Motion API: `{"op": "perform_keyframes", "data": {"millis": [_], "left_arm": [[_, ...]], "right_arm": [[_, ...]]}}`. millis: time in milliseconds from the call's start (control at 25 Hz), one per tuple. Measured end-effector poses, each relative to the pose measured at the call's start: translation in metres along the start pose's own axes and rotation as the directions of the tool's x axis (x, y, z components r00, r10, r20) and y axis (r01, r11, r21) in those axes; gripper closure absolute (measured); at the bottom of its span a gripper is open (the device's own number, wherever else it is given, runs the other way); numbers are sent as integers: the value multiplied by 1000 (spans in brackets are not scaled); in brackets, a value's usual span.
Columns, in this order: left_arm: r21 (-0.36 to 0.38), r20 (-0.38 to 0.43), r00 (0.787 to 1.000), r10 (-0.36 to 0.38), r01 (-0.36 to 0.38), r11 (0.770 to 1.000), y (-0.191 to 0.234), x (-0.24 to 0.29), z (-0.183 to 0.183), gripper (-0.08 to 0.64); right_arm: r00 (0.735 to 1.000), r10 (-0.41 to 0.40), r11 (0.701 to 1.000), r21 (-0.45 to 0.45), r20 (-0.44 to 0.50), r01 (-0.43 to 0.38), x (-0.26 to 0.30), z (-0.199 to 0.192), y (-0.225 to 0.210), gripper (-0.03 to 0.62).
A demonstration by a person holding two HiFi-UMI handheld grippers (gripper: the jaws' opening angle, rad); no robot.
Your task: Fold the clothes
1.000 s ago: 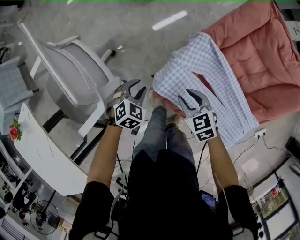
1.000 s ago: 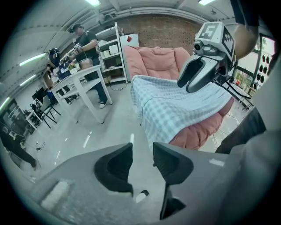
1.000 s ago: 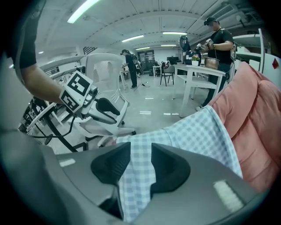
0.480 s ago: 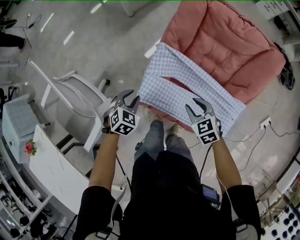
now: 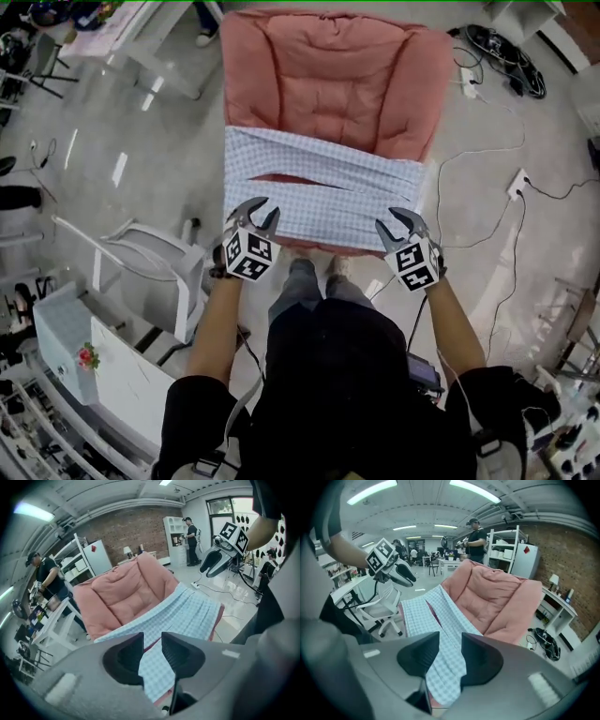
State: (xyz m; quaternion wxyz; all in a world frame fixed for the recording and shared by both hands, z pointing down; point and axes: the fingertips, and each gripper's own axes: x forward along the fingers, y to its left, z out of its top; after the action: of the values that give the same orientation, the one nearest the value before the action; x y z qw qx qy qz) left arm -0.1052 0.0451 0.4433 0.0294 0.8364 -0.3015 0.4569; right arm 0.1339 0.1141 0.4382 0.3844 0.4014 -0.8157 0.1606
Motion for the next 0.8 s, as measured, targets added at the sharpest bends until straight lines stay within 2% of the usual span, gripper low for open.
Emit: {"op": "perform_keyframes", "data": {"millis": [200, 360, 560, 800], "left_arm": [[110, 8, 996, -94, 93, 990, -38, 43, 61, 433], [190, -4, 986, -169, 167, 967, -56, 80, 89, 433], [278, -23, 970, -242, 239, 931, -64, 122, 116, 433], [350, -28, 955, -297, 287, 892, -60, 158, 143, 431]], "right_arm": [[994, -92, 991, 88, -56, 96, -40, -66, -41, 440], [984, -156, 971, 170, -88, 170, -50, -96, -69, 440], [974, -194, 954, 209, -120, 216, -45, -106, -93, 441], [968, -218, 939, 244, -122, 243, -22, -92, -113, 441]]}}
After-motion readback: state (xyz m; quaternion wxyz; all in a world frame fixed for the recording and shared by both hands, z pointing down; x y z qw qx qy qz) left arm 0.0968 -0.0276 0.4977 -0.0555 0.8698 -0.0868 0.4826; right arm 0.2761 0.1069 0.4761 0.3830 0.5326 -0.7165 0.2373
